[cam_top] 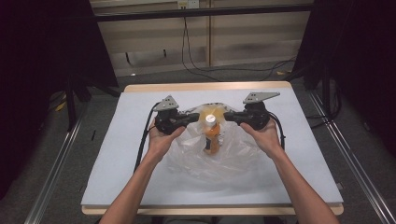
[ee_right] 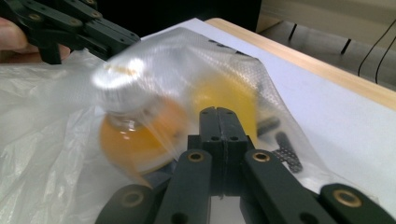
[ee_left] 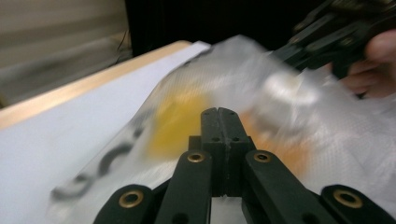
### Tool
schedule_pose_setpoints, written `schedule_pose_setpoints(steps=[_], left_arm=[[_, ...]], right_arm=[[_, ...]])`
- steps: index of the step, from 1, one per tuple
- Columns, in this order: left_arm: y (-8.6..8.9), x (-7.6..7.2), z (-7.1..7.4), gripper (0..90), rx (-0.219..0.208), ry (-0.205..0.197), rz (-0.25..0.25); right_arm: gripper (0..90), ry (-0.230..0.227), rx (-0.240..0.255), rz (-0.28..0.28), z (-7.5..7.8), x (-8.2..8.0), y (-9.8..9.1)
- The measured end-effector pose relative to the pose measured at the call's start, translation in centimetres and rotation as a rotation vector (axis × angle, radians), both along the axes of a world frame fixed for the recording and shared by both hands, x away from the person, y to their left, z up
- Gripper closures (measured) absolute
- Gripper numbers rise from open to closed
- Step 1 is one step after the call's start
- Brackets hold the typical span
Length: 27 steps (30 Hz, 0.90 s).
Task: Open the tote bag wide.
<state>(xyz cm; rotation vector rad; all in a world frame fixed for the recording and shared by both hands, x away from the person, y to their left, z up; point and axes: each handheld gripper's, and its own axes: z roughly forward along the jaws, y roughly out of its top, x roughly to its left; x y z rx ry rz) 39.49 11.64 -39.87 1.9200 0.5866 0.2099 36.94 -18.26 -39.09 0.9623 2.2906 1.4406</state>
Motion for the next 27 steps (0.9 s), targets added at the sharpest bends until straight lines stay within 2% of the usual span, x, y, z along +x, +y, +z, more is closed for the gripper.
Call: schedule_pose_setpoints(steps=[2, 6, 7, 14, 17, 19, 21, 24, 26, 27], left_arm=[[0.1, 0.9, -1.3, 90.0, 0.016, 0.037, 0.030], [0.1, 1.8, -3.3, 90.0, 0.069, 0.086, 0.044], [0.1, 1.8, -3.9, 90.0, 0.090, 0.094, 0.043], [0.9, 1.5, -6.0, 90.0, 0.161, 0.125, 0.027], [1.2, 1.3, -7.2, 90.0, 0.184, 0.148, 0.034], [1.4, 1.3, -8.0, 90.0, 0.217, 0.156, 0.041], [1.5, 1.3, -8.4, 90.0, 0.219, 0.169, 0.035], [1.6, 1.3, -8.7, 90.0, 0.266, 0.174, 0.030], [2.0, 1.3, -9.0, 90.0, 0.231, 0.183, 0.039], [2.1, 1.3, -8.9, 90.0, 0.236, 0.182, 0.041]], right_arm=[[90.0, 0.015, -0.009, -0.008, -0.6, 0.4, -0.1], [90.0, 0.046, -0.024, -0.024, -1.9, 1.4, -0.3], [90.0, 0.054, -0.034, -0.028, -2.2, 1.5, -0.2], [90.0, 0.130, -0.077, -0.041, -5.8, 1.6, -1.2], [90.0, 0.148, -0.093, -0.052, -6.8, 1.5, -1.8], [90.0, 0.169, -0.116, -0.064, -7.4, 1.4, -2.2], [90.0, 0.193, -0.124, -0.069, -8.1, 1.5, -2.7], [90.0, 0.206, -0.140, -0.068, -9.0, 1.3, -3.1], [90.0, 0.214, -0.153, -0.060, -9.8, 1.0, -3.3], [90.0, 0.215, -0.135, -0.068, -9.9, 0.9, -3.5]])
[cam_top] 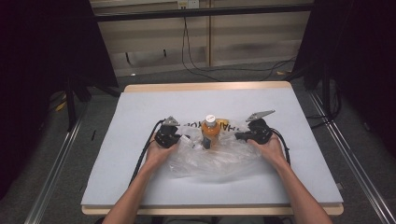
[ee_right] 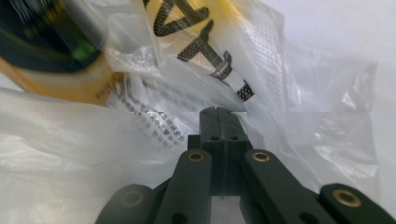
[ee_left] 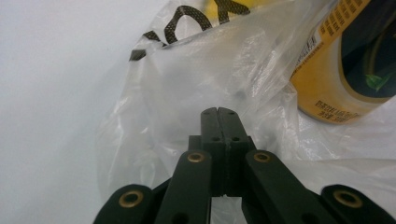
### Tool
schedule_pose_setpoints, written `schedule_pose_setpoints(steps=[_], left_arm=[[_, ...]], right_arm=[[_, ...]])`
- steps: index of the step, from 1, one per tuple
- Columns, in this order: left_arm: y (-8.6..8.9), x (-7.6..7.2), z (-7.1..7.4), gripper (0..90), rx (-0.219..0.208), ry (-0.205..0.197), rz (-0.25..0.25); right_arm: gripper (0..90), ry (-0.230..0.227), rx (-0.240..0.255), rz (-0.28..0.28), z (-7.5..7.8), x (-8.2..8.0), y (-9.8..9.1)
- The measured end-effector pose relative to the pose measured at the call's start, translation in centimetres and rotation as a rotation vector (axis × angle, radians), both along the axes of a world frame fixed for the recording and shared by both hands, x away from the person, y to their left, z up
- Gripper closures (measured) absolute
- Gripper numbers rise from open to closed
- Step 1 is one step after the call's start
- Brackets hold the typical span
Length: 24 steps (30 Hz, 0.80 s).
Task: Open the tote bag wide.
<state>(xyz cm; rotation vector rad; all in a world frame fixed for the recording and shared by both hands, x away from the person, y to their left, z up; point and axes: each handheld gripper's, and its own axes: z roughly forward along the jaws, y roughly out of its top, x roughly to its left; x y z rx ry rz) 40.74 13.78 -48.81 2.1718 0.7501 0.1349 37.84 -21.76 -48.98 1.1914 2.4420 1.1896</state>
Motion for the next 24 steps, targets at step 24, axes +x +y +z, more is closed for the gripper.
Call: schedule_pose_setpoints(steps=[24], left_arm=[[3.0, -3.3, 7.3, 90.0, -0.209, -0.140, -0.019]], right_arm=[[90.0, -0.161, 0.126, -0.029, 7.0, -3.0, -2.2]])
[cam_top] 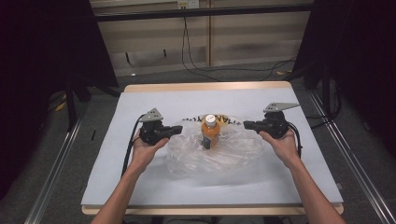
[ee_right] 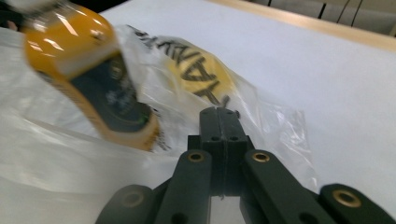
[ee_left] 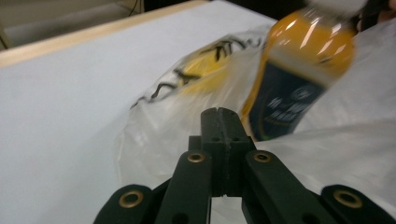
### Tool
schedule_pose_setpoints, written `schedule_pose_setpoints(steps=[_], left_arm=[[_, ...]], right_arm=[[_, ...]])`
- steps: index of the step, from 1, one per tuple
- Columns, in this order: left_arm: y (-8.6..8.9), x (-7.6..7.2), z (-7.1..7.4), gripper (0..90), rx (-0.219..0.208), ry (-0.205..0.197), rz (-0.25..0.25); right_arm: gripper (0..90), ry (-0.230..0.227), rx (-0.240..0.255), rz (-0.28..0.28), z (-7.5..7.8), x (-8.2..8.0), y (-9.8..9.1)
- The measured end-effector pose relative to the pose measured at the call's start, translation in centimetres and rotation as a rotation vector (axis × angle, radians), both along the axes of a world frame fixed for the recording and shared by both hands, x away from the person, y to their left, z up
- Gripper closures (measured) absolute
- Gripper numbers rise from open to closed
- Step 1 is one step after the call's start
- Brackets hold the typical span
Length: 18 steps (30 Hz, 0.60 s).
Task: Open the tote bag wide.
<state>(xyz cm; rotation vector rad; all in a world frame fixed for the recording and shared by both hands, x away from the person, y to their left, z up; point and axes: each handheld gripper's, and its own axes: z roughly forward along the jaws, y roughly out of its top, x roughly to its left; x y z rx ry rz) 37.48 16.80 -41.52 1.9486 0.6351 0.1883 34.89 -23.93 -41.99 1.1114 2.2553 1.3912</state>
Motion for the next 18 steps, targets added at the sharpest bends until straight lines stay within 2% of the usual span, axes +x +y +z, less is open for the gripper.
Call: schedule_pose_setpoints(steps=[7, 8, 10, 11, 13, 16, 18], left_arm=[[-0.2, -2.8, 3.0, 90.0, -0.056, -0.091, -0.032], [-0.3, -3.0, 3.2, 90.0, -0.076, -0.091, -0.038], [-0.8, -3.5, 3.5, 90.0, -0.082, -0.096, -0.069], [-1.1, -3.7, 3.4, 90.0, -0.074, -0.091, -0.087], [-2.0, -4.1, 2.8, 90.0, -0.035, -0.079, -0.127], [-3.2, -4.9, 1.4, 90.0, 0.008, -0.038, -0.173], [-3.7, -5.3, 0.2, 90.0, 0.073, -0.016, -0.194]], right_arm=[[90.0, -0.065, 0.029, 0.067, 2.9, -3.5, 1.2], [90.0, -0.076, 0.035, 0.074, 3.3, -4.2, 1.4], [90.0, -0.082, 0.040, 0.090, 3.7, -5.1, 1.8], [90.0, -0.080, 0.044, 0.098, 3.7, -5.6, 2.1], [90.0, -0.072, 0.017, 0.120, 3.4, -6.3, 2.9], [90.0, -0.058, -0.011, 0.151, 2.2, -7.3, 3.9], [90.0, -0.036, -0.023, 0.159, 1.0, -7.5, 4.1]])
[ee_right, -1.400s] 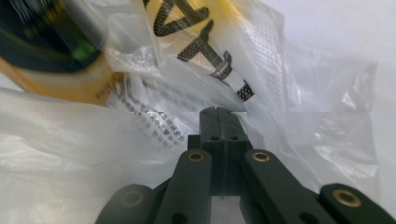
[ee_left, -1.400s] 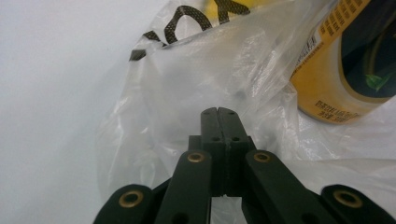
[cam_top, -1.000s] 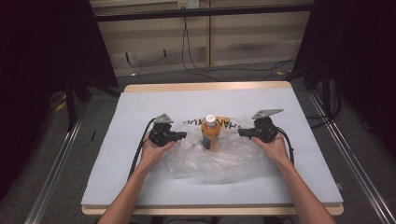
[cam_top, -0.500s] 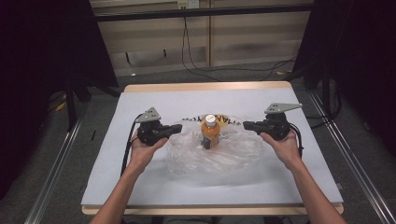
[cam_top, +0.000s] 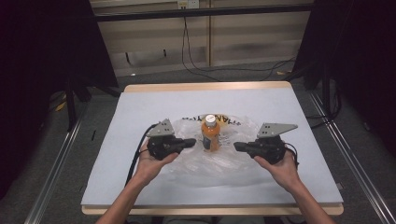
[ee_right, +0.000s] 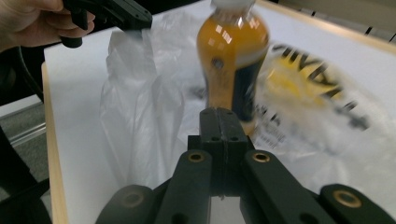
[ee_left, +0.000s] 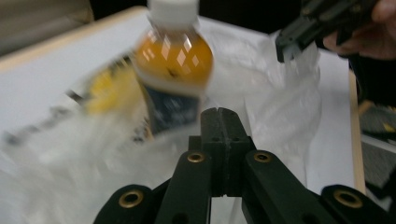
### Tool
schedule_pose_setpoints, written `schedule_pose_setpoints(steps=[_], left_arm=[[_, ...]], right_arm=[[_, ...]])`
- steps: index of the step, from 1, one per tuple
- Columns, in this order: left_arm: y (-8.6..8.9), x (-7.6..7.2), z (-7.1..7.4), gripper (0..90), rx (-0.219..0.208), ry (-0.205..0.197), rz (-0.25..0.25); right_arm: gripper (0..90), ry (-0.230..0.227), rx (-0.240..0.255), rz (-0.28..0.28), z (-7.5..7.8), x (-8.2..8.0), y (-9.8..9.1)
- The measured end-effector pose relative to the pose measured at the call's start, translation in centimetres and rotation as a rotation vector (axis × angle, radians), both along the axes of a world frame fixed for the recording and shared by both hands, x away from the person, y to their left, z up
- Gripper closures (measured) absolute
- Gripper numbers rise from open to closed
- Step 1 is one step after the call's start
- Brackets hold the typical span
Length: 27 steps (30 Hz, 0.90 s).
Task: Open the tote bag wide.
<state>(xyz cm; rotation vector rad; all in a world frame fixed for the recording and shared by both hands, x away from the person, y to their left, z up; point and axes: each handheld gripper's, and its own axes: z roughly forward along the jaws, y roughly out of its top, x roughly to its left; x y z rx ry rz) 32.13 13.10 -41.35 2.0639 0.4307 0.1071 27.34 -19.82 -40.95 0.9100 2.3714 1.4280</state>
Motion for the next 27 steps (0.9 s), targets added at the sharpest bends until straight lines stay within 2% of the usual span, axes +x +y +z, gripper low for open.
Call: schedule_pose_setpoints(steps=[4, 7, 10, 12, 14, 15, 16, 17, 18, 20, 22, 23, 24, 25, 27], left_arm=[[-0.2, -0.1, -2.2, 90.0, 0.071, 0.028, -0.003], [0.1, 0.4, -3.4, 90.0, 0.087, 0.056, 0.016], [0.1, 0.7, -4.8, 90.0, 0.113, 0.093, 0.015], [-0.2, 0.4, -5.4, 90.0, 0.169, 0.097, -0.012], [-0.4, -0.1, -5.9, 90.0, 0.185, 0.114, -0.033], [-0.5, -0.5, -6.0, 90.0, 0.218, 0.115, -0.043], [-0.5, -0.8, -6.2, 90.0, 0.221, 0.113, -0.057], [-0.4, -1.1, -6.3, 90.0, 0.247, 0.108, -0.073], [-0.2, -1.5, -6.4, 90.0, 0.237, 0.110, -0.066], [0.6, -2.0, -6.3, 90.0, 0.246, 0.126, -0.059], [1.3, -2.4, -6.5, 90.0, 0.213, 0.129, -0.053], [1.6, -2.5, -6.4, 90.0, 0.232, 0.138, -0.052], [1.8, -2.6, -6.5, 90.0, 0.206, 0.140, -0.050], [2.1, -2.6, -6.5, 90.0, 0.207, 0.141, -0.050], [2.4, -2.5, -6.1, 90.0, 0.180, 0.142, -0.044]], right_arm=[[90.0, 0.052, -0.039, 0.008, -2.6, -0.2, 0.1], [90.0, 0.065, -0.085, 0.007, -3.9, -0.2, 0.3], [90.0, 0.086, -0.087, -0.004, -4.8, 0.3, 0.0], [90.0, 0.102, -0.104, -0.011, -5.5, 0.4, -0.2], [90.0, 0.108, -0.124, -0.008, -6.0, 0.4, -0.3], [90.0, 0.114, -0.137, -0.008, -6.3, 0.3, -0.3], [90.0, 0.118, -0.153, -0.010, -6.6, 0.3, -0.3], [90.0, 0.117, -0.163, -0.009, -6.7, 0.3, -0.3], [90.0, 0.124, -0.176, -0.009, -6.9, 0.2, -0.3], [90.0, 0.128, -0.196, -0.009, -7.3, 0.2, -0.5], [90.0, 0.134, -0.193, -0.018, -7.4, 0.1, -0.7], [90.0, 0.128, -0.203, -0.022, -7.3, 0.1, -0.8], [90.0, 0.132, -0.194, -0.024, -7.3, 0.2, -0.9], [90.0, 0.135, -0.192, -0.025, -7.3, 0.2, -1.0], [90.0, 0.126, -0.185, -0.025, -7.0, 0.1, -0.9]])
